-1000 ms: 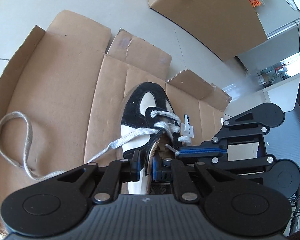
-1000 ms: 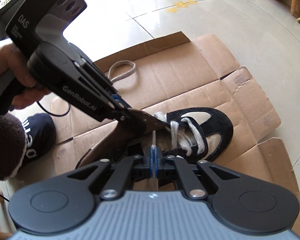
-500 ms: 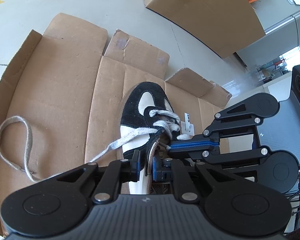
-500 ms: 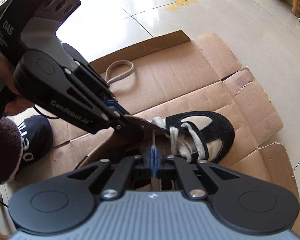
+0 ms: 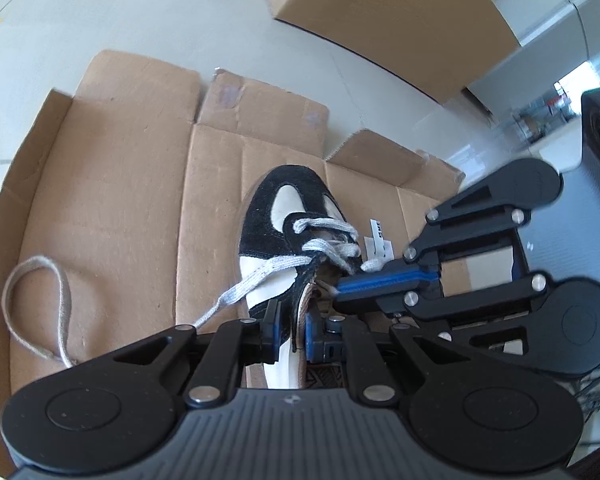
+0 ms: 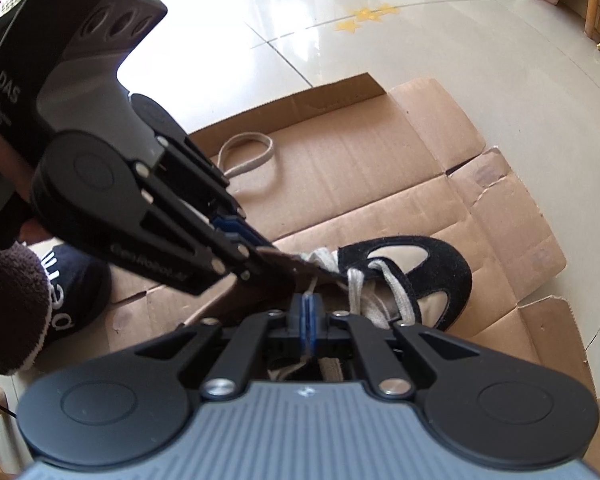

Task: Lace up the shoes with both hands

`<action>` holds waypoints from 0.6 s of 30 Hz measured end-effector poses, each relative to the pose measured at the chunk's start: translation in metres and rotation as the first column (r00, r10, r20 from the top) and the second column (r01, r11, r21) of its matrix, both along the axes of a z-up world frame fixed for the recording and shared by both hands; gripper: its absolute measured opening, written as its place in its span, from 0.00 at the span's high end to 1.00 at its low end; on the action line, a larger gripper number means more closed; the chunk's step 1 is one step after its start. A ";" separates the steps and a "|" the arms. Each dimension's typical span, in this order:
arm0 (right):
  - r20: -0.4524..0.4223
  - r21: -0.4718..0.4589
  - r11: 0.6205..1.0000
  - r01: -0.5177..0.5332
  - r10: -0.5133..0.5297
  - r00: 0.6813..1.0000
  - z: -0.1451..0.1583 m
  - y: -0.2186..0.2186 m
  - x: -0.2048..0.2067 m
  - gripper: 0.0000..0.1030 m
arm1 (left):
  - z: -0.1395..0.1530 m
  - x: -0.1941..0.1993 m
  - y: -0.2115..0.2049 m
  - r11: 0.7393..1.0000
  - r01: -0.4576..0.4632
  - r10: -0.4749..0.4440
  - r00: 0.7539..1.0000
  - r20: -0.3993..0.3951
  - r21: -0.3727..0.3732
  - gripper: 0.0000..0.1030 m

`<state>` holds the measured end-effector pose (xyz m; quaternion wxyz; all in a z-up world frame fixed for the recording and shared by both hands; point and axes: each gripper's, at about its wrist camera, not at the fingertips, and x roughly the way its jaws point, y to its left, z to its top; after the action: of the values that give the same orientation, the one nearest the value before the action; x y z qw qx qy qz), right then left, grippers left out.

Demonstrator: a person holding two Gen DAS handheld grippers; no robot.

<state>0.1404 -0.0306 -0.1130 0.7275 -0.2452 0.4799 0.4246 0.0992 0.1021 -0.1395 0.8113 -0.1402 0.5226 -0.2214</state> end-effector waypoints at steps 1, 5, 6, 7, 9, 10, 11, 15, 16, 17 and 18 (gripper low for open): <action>0.001 0.001 1.000 0.000 0.000 1.000 0.000 0.000 0.000 0.98 | 0.001 -0.001 -0.002 1.000 0.013 -0.013 1.000 0.008 0.010 0.89; 0.019 -0.009 1.000 -0.008 0.009 1.000 -0.002 0.001 0.001 0.98 | 0.005 -0.003 -0.010 0.996 0.065 -0.067 0.997 0.038 0.053 0.89; 0.022 -0.007 1.000 -0.011 0.011 1.000 -0.002 0.001 0.001 0.98 | 0.006 -0.004 -0.012 0.995 0.078 -0.081 0.996 0.045 0.066 0.88; 0.024 -0.006 1.000 -0.015 0.015 1.000 -0.003 0.001 0.001 0.98 | 0.007 -0.004 -0.012 0.994 0.088 -0.090 0.995 0.043 0.062 0.84; 0.030 -0.005 1.000 -0.023 0.023 0.999 -0.003 0.002 0.001 0.98 | 0.009 -0.002 -0.006 0.997 0.077 -0.078 0.997 0.021 0.018 0.81; 0.034 -0.002 1.000 -0.029 0.030 0.999 -0.003 0.002 0.001 0.98 | 0.010 -0.001 -0.001 0.998 0.059 -0.059 0.998 0.009 -0.020 0.79; 0.037 0.002 0.999 -0.036 0.036 0.999 -0.003 0.001 0.002 0.98 | 0.010 0.001 0.006 0.997 0.031 -0.032 0.999 -0.008 -0.069 0.79; 0.037 0.006 0.999 -0.048 0.047 0.998 -0.004 0.001 0.004 0.98 | -0.001 0.010 0.033 0.965 -0.118 0.093 0.989 -0.115 -0.235 0.78; 0.036 0.005 0.999 -0.050 0.050 0.998 -0.004 0.001 0.005 0.98 | -0.005 0.012 0.037 0.953 -0.153 0.118 0.982 -0.147 -0.262 0.79; 0.032 0.005 0.999 -0.052 0.052 0.998 -0.004 0.000 0.005 0.98 | -0.012 0.014 0.042 0.936 -0.200 0.151 0.972 -0.182 -0.290 0.79; 0.029 0.006 0.999 -0.054 0.054 0.998 -0.004 0.000 0.005 0.98 | -0.019 0.016 0.047 0.916 -0.246 0.182 0.959 -0.218 -0.315 0.79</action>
<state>0.1456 -0.0306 -0.1168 0.7235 -0.2620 0.4611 0.4420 0.1156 0.1494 -0.1584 0.7424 -0.3545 0.5308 -0.2036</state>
